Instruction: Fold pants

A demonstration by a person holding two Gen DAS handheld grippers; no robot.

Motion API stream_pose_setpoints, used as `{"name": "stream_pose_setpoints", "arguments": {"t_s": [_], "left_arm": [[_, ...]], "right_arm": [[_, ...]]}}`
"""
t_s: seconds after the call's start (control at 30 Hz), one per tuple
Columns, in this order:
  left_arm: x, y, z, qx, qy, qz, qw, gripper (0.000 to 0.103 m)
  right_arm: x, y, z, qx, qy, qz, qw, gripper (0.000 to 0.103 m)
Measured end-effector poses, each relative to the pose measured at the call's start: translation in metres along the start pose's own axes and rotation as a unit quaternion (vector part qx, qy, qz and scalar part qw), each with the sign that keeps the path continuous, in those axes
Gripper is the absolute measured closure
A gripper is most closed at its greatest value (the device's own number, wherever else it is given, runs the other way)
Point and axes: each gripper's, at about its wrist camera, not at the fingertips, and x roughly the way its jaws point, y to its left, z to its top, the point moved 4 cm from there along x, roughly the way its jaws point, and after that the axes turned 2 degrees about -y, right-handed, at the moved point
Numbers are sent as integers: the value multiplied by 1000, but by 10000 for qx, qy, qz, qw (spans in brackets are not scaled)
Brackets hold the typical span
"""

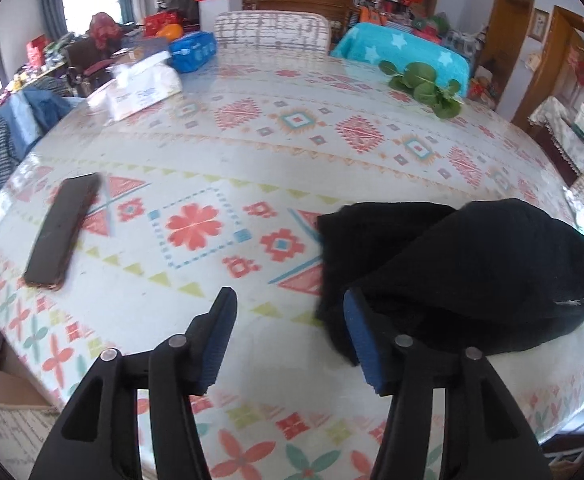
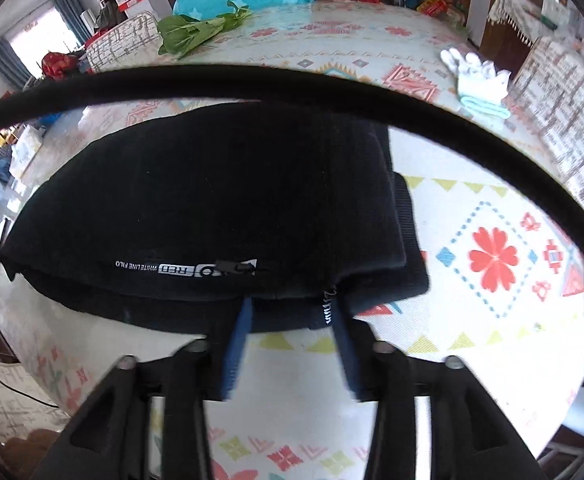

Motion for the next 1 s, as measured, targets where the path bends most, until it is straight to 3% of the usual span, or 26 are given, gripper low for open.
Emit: {"name": "stream_pose_setpoints", "arguments": {"t_s": [0.17,0.3,0.4,0.53,0.67,0.73,0.87,1.0], "left_arm": [[-10,24,-4,-565,37,-86,9984,48],[-7,23,-8,-895,138,-387,9951,48],[-5,15,-13,-954,188,-487,9941,48],[-5,10,-21,-1055,248,-598,9923,48],[-10,14,-30,-1171,276,-603,9909,48],[-13,18,-34,-1202,272,-537,9909,48],[-17,31,-40,-1345,286,-468,9894,48],[-18,43,-41,-1575,235,-462,9862,48]], "right_arm": [[-31,21,2,-91,-274,143,9995,41],[-39,75,23,-628,-318,528,9961,41],[-29,142,50,-1205,-212,1017,9873,41],[2,263,82,-2224,27,1600,9617,41],[33,367,96,-3198,142,1687,9323,43],[55,402,104,-3371,258,1634,9268,51],[90,425,96,-3607,492,1138,9244,54],[94,399,65,-3878,942,1046,9109,55]]}}
